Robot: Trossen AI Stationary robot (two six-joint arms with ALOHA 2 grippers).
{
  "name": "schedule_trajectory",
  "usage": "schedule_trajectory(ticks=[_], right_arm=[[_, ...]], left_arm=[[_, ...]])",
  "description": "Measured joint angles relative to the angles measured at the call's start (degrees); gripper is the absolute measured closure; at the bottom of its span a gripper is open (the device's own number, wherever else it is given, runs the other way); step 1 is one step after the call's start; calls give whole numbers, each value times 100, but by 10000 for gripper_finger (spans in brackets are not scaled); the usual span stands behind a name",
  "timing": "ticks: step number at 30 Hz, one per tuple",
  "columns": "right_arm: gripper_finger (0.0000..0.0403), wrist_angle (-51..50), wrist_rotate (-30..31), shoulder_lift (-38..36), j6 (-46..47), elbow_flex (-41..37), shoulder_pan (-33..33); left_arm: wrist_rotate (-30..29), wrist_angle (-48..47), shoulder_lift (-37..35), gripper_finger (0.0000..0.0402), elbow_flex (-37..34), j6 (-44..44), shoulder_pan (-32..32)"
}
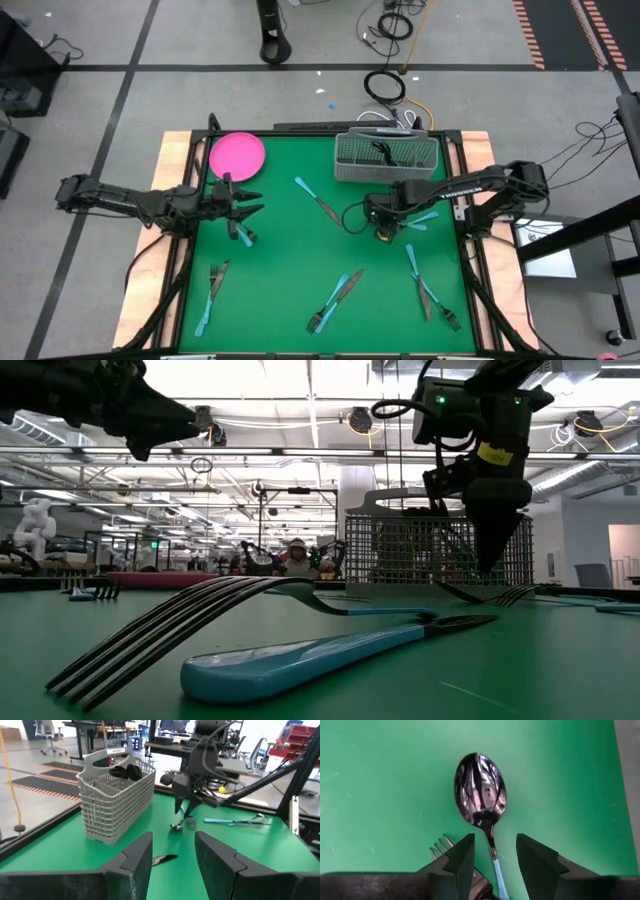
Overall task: Sort silverware
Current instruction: Put the black spoon into the cutlery rack with the other black spoons
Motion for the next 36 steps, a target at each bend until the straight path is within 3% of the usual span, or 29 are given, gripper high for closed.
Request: schedule_trajectory(ticks=[36], right_arm=[[269, 733, -31, 10, 106, -704, 11]], left_arm=[[-55, -167, -13, 252, -2, -24, 0]])
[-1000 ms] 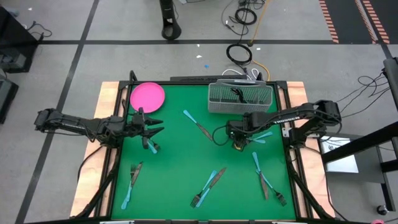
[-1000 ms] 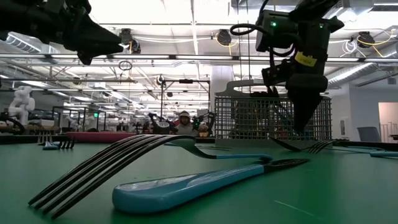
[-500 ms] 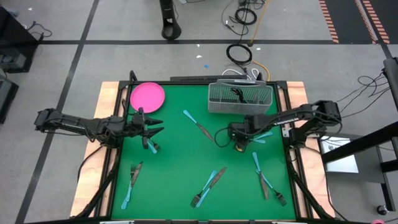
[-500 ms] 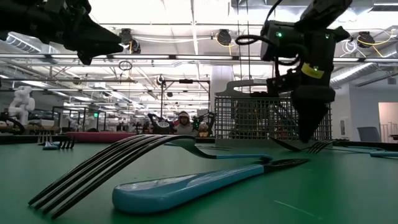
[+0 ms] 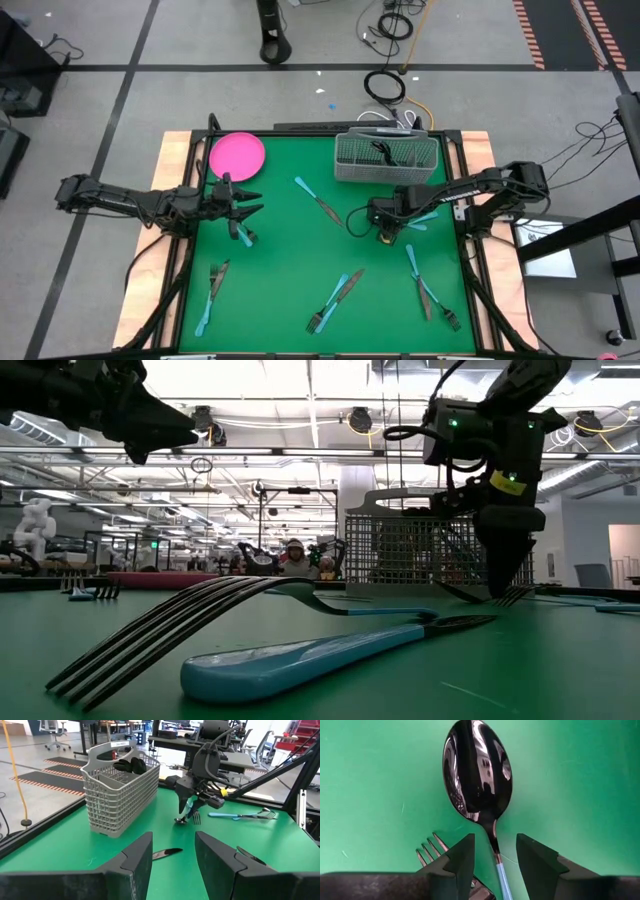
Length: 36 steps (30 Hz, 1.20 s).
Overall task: Sort silverware
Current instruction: Put the black spoon into the cutlery rack with the other black spoons
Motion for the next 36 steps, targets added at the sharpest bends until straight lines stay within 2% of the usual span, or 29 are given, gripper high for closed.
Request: schedule_trajectory(ticks=[8, 12, 16, 20, 25, 27, 31, 36], right_arm=[[269, 321, 20, 0, 0, -241, 0], [269, 467, 20, -26, 39, -377, 0], [278, 490, 11, -24, 31, -382, 0], [312, 488, -39, -20, 19, -387, 0], [382, 498, -29, -13, -10, -389, 4], [395, 604, 78, -13, -53, -395, 12], [398, 1119, 263, 2, -253, -435, 14], [401, 2577, 611, 2, -664, -414, -40]], left_arm=[[0, -99, 0, 252, 0, -4, 0], [-14, -679, 36, 252, -2, -190, 0], [-290, -767, 143, 252, -4, -306, 3], [-348, -699, 205, 252, -4, -274, 7], [-348, -687, 214, 252, -4, -271, 7], [-348, -688, 214, 252, -4, -271, 7], [-348, -688, 214, 252, -4, -271, 7], [-348, -686, 214, 252, -4, -268, 7]])
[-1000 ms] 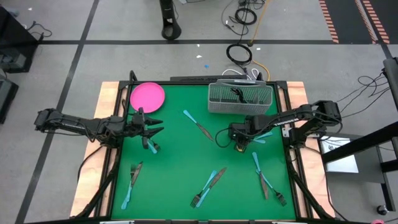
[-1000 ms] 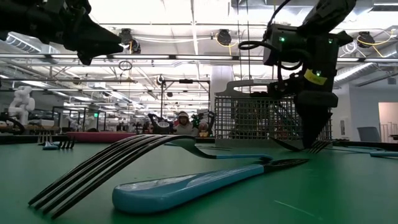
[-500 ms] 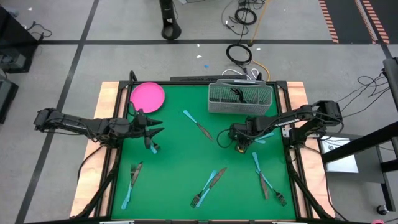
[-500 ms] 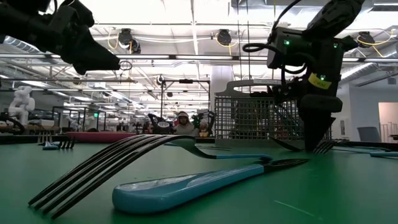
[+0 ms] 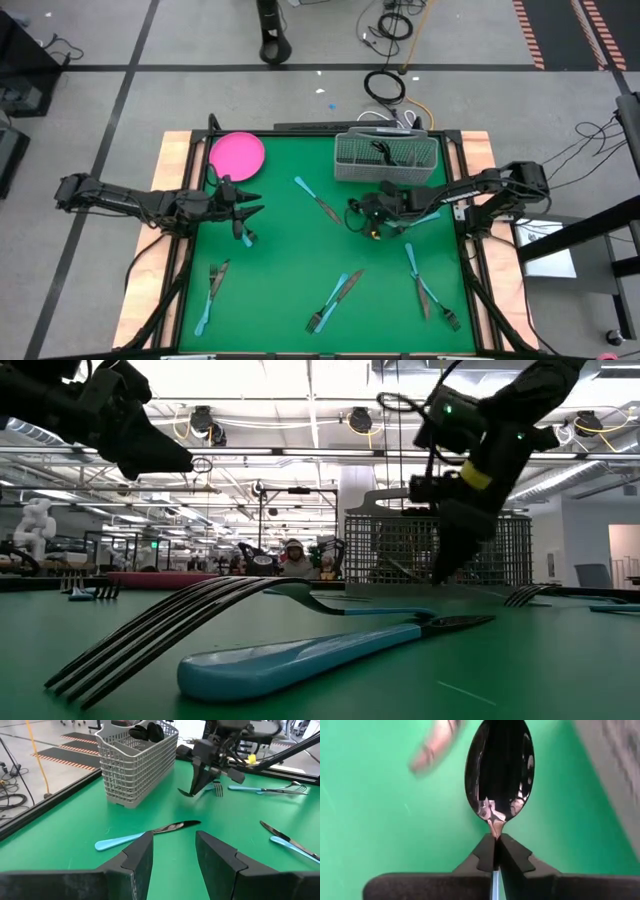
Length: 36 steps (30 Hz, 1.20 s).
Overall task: Sort silverware
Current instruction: Put the black spoon into the cutlery rack with the other black spoons
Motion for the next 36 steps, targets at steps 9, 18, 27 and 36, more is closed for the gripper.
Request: schedule_trajectory(ticks=[9, 18, 27, 36], right_arm=[[402, 2244, 497, -23, -986, 1, -54], [402, 2516, 487, -1257, -1376, 6, -207], [403, 2317, 1106, -2878, -2051, 10, -586], [403, 1936, 2129, -3506, -2019, -345, -1150]], left_arm=[[25, 92, 23, 252, 0, 5, 0], [66, 70, 22, 252, 0, 107, 0], [68, 72, 22, 252, 0, 115, 0], [70, 76, 22, 252, 0, 115, 0]])
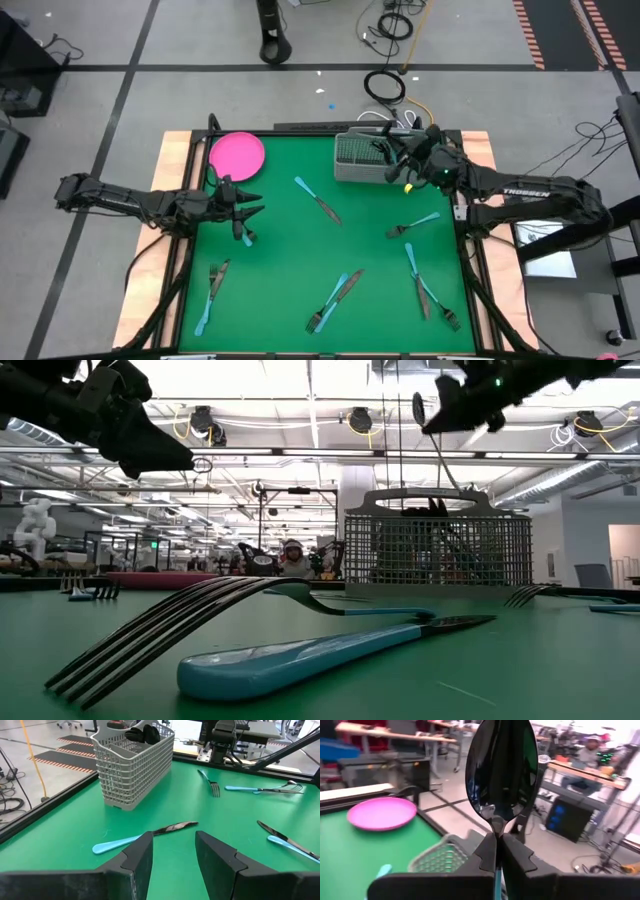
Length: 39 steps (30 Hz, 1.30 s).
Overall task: Sort silverware
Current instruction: Put the black spoon into the cutlery rack with the other black spoons
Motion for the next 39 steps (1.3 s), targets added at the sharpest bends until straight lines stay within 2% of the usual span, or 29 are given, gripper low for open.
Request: schedule_trajectory(ticks=[5, 9, 12, 23, 29, 39], right_arm=[[403, 1326, 563, -150, -24, -1050, -336], [403, 2367, 629, -242, 164, -1722, -482], [403, 2723, 748, -236, 421, -2040, -505], [403, 2731, 872, -218, 1486, -2466, -496], [402, 2422, 847, -214, 1686, -2469, -384], [328, 2412, 840, -216, 1684, -2469, -299]], left_arm=[[0, 22, 2, 252, 0, -5, 0], [0, 20, 2, 252, 0, -7, 0], [0, 15, 2, 252, 0, -7, 0], [0, 13, 2, 252, 0, -4, 0], [0, 11, 2, 252, 0, -4, 0], [0, 11, 0, 252, 0, -7, 0]])
